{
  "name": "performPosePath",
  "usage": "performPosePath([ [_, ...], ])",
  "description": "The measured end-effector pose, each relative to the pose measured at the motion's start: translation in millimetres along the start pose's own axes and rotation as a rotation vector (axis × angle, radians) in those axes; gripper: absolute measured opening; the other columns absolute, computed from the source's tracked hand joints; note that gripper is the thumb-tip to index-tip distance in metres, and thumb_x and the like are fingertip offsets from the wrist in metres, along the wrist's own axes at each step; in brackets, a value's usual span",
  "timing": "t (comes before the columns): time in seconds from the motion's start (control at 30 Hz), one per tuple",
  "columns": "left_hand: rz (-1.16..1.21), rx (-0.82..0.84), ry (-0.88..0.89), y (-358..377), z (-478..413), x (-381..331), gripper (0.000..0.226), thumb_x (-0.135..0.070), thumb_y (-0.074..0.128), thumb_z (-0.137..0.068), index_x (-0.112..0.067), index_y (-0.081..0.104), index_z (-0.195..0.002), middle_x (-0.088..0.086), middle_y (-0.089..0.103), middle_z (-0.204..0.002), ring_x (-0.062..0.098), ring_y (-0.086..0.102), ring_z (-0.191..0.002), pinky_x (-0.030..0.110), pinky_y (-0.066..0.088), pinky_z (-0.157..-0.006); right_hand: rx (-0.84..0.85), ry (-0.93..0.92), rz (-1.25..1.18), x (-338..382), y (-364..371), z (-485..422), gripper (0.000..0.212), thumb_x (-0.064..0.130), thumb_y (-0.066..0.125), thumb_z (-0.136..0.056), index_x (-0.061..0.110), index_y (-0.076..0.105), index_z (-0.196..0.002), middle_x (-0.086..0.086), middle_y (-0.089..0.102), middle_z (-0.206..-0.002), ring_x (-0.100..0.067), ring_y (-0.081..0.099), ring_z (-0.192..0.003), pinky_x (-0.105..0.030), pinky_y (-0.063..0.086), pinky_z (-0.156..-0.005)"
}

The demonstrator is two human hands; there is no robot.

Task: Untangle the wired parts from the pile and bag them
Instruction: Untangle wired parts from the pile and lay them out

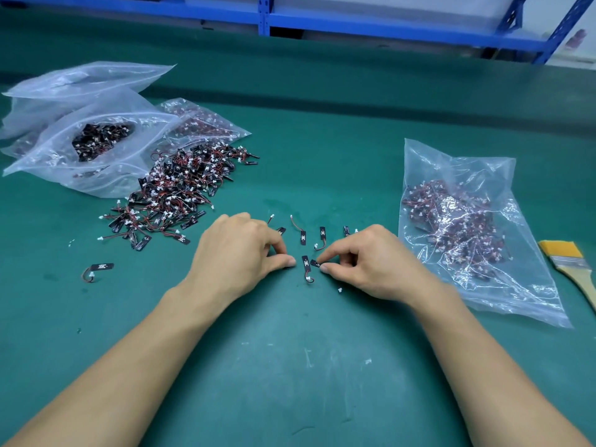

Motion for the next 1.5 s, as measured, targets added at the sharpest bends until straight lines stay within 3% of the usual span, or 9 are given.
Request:
performPosePath([
  [0.13,0.09,0.117,0.032,-6.6,0.8,7.6,0.02,-0.058,0.076,-0.075,-0.038,0.076,-0.08,-0.014,0.049,-0.057,0.006,0.042,-0.069,0.028,0.026,-0.064,0.001,0.007,0.013,2.9,-1.1,-0.1,0.008,0.038,0.073,-0.088,0.036,0.078,-0.094,0.018,0.054,-0.054,0.002,0.048,-0.057,-0.031,0.049,-0.065],
  [0.33,0.178,0.208,0.14,-14.5,5.1,10.8,0.012,-0.047,0.083,-0.074,-0.039,0.077,-0.081,-0.014,0.049,-0.055,0.001,0.048,-0.07,0.029,0.041,-0.07,0.001,0.032,0.042,5.0,-4.1,1.0,0.011,0.04,0.075,-0.086,0.03,0.076,-0.081,0.017,0.05,-0.049,0.001,0.048,-0.056,-0.032,0.049,-0.065],
  [0.7,0.151,-0.006,0.251,-5.9,2.2,-15.4,0.014,-0.042,0.081,-0.078,-0.031,0.078,-0.086,-0.015,0.041,-0.057,0.013,0.04,-0.065,0.031,0.033,-0.064,-0.028,0.003,0.037,12.1,3.4,0.8,0.023,0.046,0.076,-0.082,0.026,0.072,-0.071,0.015,0.05,-0.047,-0.002,0.048,-0.052,-0.032,0.05,-0.062],
  [0.87,0.105,0.038,0.237,0.8,-1.3,-18.5,0.02,-0.056,0.073,-0.08,-0.038,0.078,-0.087,-0.014,0.047,-0.059,0.012,0.04,-0.069,0.032,0.034,-0.066,-0.203,0.003,-0.119,-4.2,-8.8,4.0,0.019,0.025,0.074,-0.08,0.023,0.068,-0.062,0.013,0.049,-0.044,-0.007,0.044,-0.045,-0.026,0.039,-0.053],
  [1.0,0.103,0.083,0.214,1.5,-0.4,-14.9,0.016,-0.054,0.071,-0.083,-0.039,0.078,-0.087,-0.014,0.048,-0.06,0.013,0.042,-0.072,0.035,0.037,-0.07,-0.42,0.103,-0.196,-27.2,-19.0,1.0,0.018,0.023,0.075,-0.083,0.021,0.07,-0.066,0.01,0.05,-0.048,-0.006,0.041,-0.045,-0.014,0.032,-0.051],
  [1.1,0.118,0.099,0.206,-1.1,0.9,-7.3,0.01,-0.047,0.074,-0.084,-0.038,0.078,-0.084,-0.014,0.049,-0.06,0.012,0.042,-0.072,0.032,0.031,-0.068,-0.48,0.179,-0.187,-40.9,-18.9,-3.3,0.016,0.021,0.072,-0.087,0.029,0.072,-0.073,0.014,0.058,-0.057,-0.005,0.047,-0.05,-0.017,0.036,-0.055],
  [1.2,0.123,0.127,0.19,-4.6,2.7,1.4,0.009,-0.046,0.075,-0.084,-0.037,0.078,-0.081,-0.015,0.048,-0.06,0.01,0.042,-0.073,0.03,0.025,-0.069,-0.46,0.227,-0.129,-52.0,-18.9,-5.3,0.01,0.025,0.071,-0.09,0.032,0.076,-0.085,0.019,0.062,-0.064,-0.001,0.052,-0.057,-0.025,0.041,-0.061],
  [1.33,0.156,0.053,0.184,-4.3,6.4,-0.9,0.014,-0.05,0.075,-0.081,-0.036,0.074,-0.081,-0.015,0.052,-0.061,0.009,0.044,-0.073,0.031,0.03,-0.068,-0.422,0.203,-0.08,-55.6,-16.2,-8.3,0.006,0.03,0.072,-0.091,0.034,0.077,-0.091,0.016,0.066,-0.08,0.006,0.051,-0.063,-0.028,0.042,-0.069],
  [1.5,0.145,0.095,0.253,2.3,5.4,-12.0,0.017,-0.054,0.072,-0.082,-0.039,0.076,-0.089,-0.017,0.058,-0.075,0.009,0.04,-0.08,0.028,0.028,-0.07,-0.304,0.165,-0.004,-50.9,-7.0,-14.4,0.009,0.038,0.073,-0.089,0.036,0.077,-0.097,0.017,0.064,-0.088,0.009,0.05,-0.069,-0.033,0.047,-0.073],
])
Point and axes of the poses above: each hand's wrist, its own z-axis away from the middle knuckle, its own y-axis out of the palm, x = y × z, the point moved 1 cm from there along -z, towards the middle knuckle
